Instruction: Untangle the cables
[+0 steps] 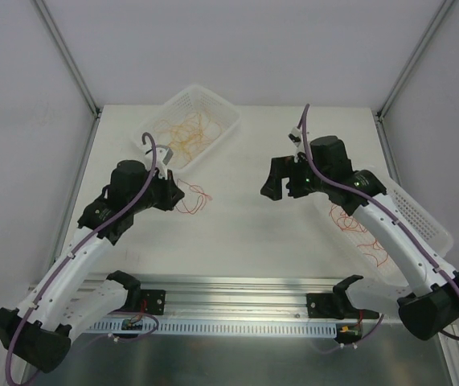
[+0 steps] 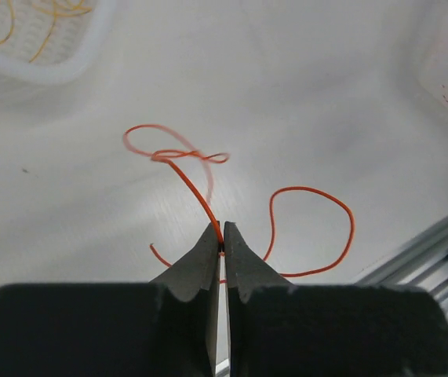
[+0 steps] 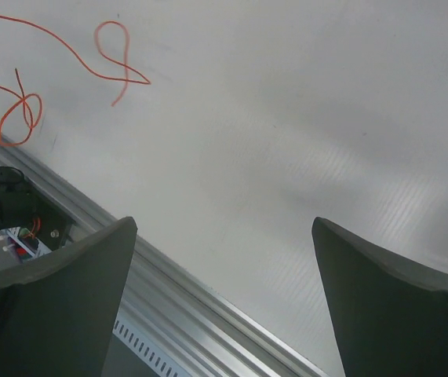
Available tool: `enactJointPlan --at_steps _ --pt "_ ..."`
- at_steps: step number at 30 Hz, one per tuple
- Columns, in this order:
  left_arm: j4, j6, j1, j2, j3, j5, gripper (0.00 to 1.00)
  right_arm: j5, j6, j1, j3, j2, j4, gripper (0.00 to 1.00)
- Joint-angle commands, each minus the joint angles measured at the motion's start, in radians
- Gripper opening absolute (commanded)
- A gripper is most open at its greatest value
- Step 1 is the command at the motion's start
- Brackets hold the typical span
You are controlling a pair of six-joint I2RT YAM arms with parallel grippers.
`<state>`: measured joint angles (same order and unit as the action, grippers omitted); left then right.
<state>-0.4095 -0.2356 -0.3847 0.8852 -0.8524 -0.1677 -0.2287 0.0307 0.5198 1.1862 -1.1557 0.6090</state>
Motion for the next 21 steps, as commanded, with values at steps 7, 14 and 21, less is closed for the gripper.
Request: enactJointPlan --at_steps 7,14,21 --pt "-0.015 0.169 -0.054 0.043 -0.158 -0.154 0.0 -0.184 0.051 0.063 0.059 -0.071 -0.188 0.98" --pt "-0.011 0.252 -0.111 0.093 -0.218 -0.197 0.0 -0.201 0.126 0.115 0.035 -0.131 -0.304 0.93" --pt "-0.008 0.297 -0.117 0.103 -0.241 -0.289 0.0 -0.193 0.169 0.148 0.004 -0.194 -0.39 0.84"
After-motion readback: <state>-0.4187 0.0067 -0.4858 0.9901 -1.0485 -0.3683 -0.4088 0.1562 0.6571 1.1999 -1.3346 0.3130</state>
